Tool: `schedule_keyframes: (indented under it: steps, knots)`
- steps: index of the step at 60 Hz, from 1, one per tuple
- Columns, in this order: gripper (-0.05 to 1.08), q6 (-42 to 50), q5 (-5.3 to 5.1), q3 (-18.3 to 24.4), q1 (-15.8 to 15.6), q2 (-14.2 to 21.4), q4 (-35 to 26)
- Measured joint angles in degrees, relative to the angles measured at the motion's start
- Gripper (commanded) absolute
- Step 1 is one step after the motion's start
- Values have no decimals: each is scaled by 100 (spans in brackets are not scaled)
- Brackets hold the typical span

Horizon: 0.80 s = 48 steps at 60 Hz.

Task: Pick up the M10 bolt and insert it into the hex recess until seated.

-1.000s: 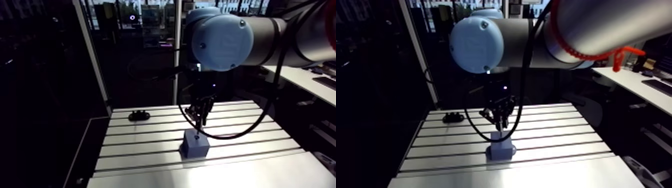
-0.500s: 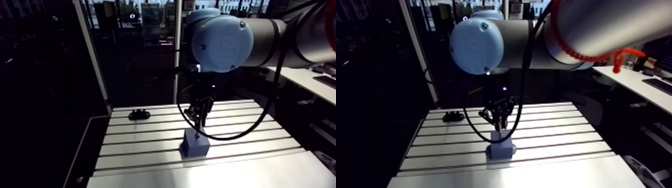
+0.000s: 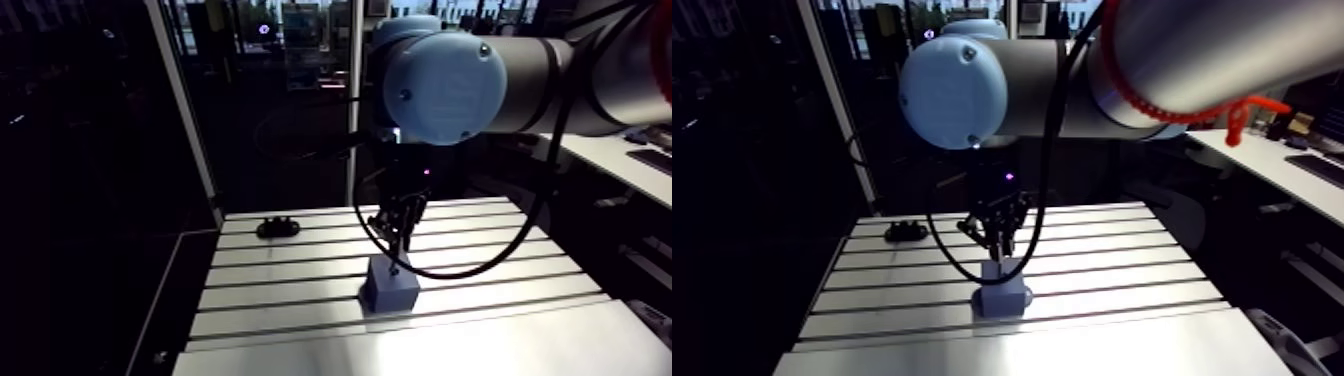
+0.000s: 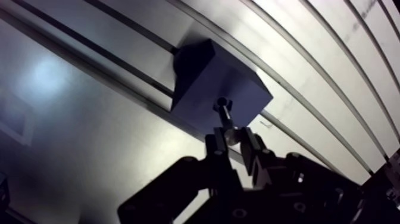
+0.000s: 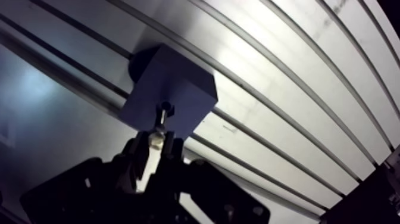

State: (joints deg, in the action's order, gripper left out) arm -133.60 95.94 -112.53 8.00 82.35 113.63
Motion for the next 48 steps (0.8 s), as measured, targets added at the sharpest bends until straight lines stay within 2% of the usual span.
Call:
schedule_keyframes:
  steps: [48]
  knots:
    - [101, -49, 8, -69, 10, -5, 6]
